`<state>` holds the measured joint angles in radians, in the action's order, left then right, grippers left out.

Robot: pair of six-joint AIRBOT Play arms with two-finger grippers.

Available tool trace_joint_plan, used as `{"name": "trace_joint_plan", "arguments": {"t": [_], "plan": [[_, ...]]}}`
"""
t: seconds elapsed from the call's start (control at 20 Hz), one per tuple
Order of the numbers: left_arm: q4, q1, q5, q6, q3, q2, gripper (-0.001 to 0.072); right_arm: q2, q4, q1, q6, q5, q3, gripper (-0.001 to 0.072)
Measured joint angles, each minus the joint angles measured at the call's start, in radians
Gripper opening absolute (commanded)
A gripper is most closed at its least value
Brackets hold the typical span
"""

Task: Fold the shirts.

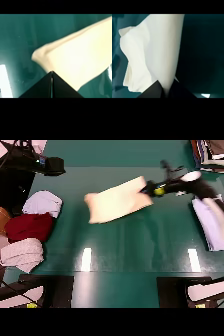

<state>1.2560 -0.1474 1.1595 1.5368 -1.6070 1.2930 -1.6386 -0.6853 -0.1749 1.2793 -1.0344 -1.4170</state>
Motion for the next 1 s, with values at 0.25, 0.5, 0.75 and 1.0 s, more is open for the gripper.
{"name": "trace_joint_plan", "arguments": {"t": [0.25, 0.5, 0.75, 1.0], "plan": [[0.0, -0.072, -0.023, 0.002, 0.0, 0.0, 0.0025, 0.169, -0.142, 0.384, 0.085, 0.01, -0.003, 0.0019], [0.0, -0.132, -0.074, 0.007, 0.0, 0.0, 0.0025, 0.232, -0.185, 0.67, 0.124, 0.01, -0.004, 0.0019], [0.0, -0.154, -0.108, 0.009, 0.0, 0.0, 0.0025, 0.274, -0.195, 0.753, 0.118, 0.001, -0.031, 0.0019], [0.0, -0.158, -0.117, 0.01, 0.0, 0.0, 0.0025, 0.361, -0.199, 0.785, 0.104, -0.044, -0.09, 0.0019]]}}
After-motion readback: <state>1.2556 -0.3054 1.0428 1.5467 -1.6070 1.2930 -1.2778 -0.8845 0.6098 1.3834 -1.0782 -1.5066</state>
